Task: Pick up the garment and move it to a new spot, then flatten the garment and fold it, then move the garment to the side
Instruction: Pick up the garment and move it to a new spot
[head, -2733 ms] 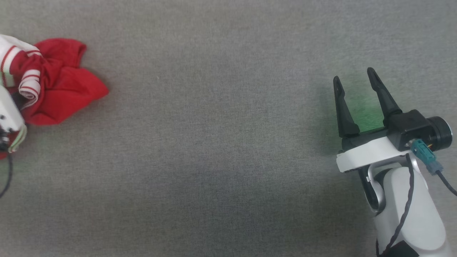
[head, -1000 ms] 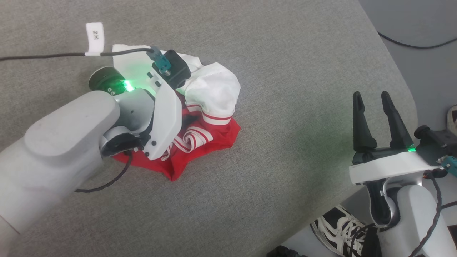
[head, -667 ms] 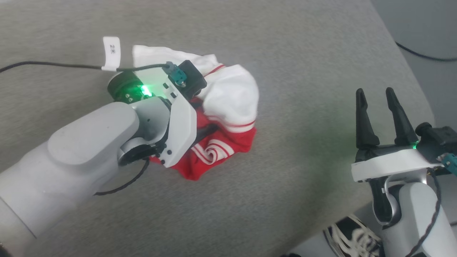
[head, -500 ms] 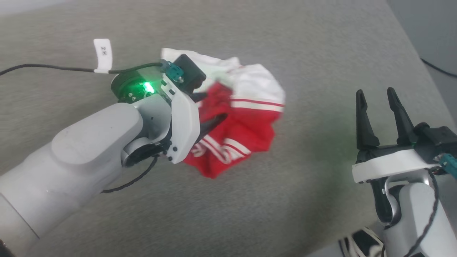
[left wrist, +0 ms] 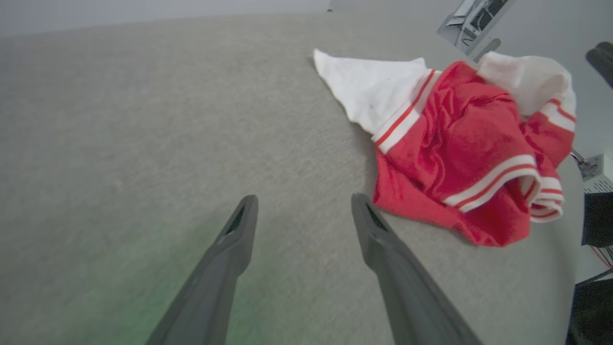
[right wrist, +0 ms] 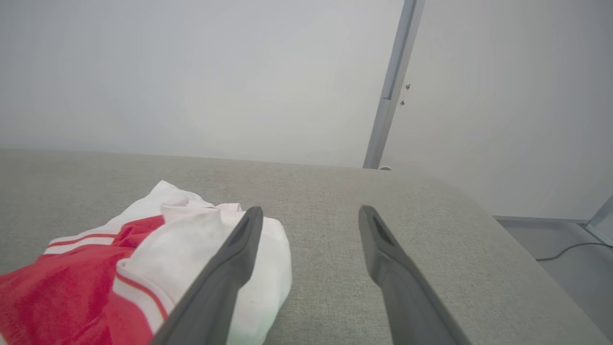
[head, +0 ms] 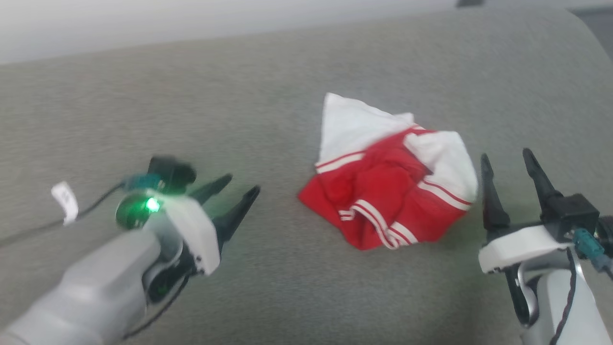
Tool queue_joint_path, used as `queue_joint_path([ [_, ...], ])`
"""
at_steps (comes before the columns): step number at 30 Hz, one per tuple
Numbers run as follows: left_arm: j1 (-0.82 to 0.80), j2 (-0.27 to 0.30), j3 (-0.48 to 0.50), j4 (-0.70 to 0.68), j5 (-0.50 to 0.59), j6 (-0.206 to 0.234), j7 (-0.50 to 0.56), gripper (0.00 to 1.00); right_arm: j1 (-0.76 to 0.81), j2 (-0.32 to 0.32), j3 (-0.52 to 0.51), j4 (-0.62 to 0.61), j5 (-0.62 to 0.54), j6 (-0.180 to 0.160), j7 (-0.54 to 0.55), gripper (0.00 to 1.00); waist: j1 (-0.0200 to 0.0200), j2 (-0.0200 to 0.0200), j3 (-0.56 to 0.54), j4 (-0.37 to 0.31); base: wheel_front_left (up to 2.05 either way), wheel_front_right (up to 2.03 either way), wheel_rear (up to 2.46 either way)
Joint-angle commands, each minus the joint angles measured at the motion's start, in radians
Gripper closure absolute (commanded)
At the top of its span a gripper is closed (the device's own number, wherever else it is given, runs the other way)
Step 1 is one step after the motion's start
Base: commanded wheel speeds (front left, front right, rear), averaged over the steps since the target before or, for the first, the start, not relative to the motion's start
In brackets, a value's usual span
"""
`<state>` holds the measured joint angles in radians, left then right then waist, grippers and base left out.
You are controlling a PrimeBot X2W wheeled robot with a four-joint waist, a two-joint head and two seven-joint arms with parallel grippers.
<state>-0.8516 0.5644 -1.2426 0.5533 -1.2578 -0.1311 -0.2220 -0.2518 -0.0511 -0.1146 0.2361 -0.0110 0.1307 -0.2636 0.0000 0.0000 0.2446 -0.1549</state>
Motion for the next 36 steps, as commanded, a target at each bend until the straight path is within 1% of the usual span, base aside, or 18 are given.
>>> queue_joint_path([
  [1,0.036,-0.007,0.015,0.018,-0.017,0.002,-0.018,0.00,0.020,0.000,-0.010,0.003,-0.016,0.000,-0.001,0.00,0.0000,0.0000,-0.066,0.077,0.00,0.00,0.00],
  [4,0.118,-0.021,0.064,0.057,-0.027,0.002,-0.041,0.00,0.050,-0.010,-0.037,0.003,-0.039,0.000,-0.001,0.00,0.0000,0.0000,-0.093,0.126,0.00,0.00,0.00],
  [6,0.162,-0.027,0.155,0.066,-0.002,0.002,-0.044,0.00,0.075,-0.018,-0.055,-0.001,-0.047,0.000,-0.001,0.00,0.0000,0.0000,-0.107,0.156,0.00,0.00,0.00],
  [8,0.233,-0.036,0.268,0.068,0.036,0.002,-0.044,0.00,0.099,-0.025,-0.072,-0.005,-0.052,0.000,-0.001,0.00,0.0000,0.0000,-0.119,0.183,0.00,0.00,0.00],
  [12,0.370,-0.069,0.507,0.047,0.176,0.002,-0.044,0.00,0.148,-0.038,-0.109,-0.013,-0.053,0.000,-0.001,0.00,0.0000,0.0000,-0.146,0.227,0.00,0.00,0.00],
  [16,0.515,-0.106,0.725,-0.016,0.342,0.007,-0.044,0.00,0.184,-0.048,-0.129,-0.016,-0.046,0.000,-0.001,0.00,0.0000,0.0000,-0.169,0.244,0.00,0.00,0.00],
  [17,0.549,-0.118,0.769,-0.036,0.385,0.008,-0.044,0.00,0.190,-0.050,-0.132,-0.017,-0.046,0.000,-0.001,0.00,0.0000,0.0000,-0.174,0.244,0.00,0.00,0.00],
  [18,0.549,-0.118,0.769,-0.036,0.385,0.008,-0.044,0.00,0.190,-0.050,-0.132,-0.017,-0.046,0.000,-0.001,0.00,0.0000,0.0000,-0.174,0.244,0.00,0.00,0.00],
  [22,0.681,-0.165,0.948,-0.139,0.558,0.023,-0.044,0.00,0.213,-0.056,-0.146,-0.025,-0.044,0.000,-0.001,0.00,0.0000,0.0000,-0.195,0.238,0.00,0.00,0.00],
  [25,0.762,-0.201,1.062,-0.225,0.679,0.028,-0.044,0.00,0.220,-0.057,-0.152,-0.036,-0.041,0.000,-0.001,0.00,0.0000,0.0000,-0.208,0.226,0.00,0.00,0.00],
  [28,0.817,-0.229,1.146,-0.303,0.808,0.028,-0.044,0.00,0.212,-0.058,-0.151,-0.051,-0.029,0.000,-0.001,0.00,0.0000,0.0000,-0.214,0.215,0.00,0.00,0.00],
  [31,0.851,-0.268,1.214,-0.351,0.874,0.020,-0.044,0.00,0.201,-0.059,-0.145,-0.065,-0.020,0.000,-0.001,0.00,0.0000,0.0000,-0.216,0.202,0.00,0.00,0.00],
  [32,0.865,-0.291,1.241,-0.364,0.898,0.012,-0.044,0.00,0.197,-0.058,-0.143,-0.071,-0.013,0.000,-0.001,0.00,0.0000,0.0000,-0.215,0.195,0.00,0.00,0.00],
  [36,0.880,-0.323,1.267,-0.352,0.933,0.005,-0.044,0.00,0.205,-0.049,-0.143,-0.073,-0.008,0.000,-0.001,0.00,0.0000,0.0000,-0.209,0.185,0.00,0.00,0.00],
])
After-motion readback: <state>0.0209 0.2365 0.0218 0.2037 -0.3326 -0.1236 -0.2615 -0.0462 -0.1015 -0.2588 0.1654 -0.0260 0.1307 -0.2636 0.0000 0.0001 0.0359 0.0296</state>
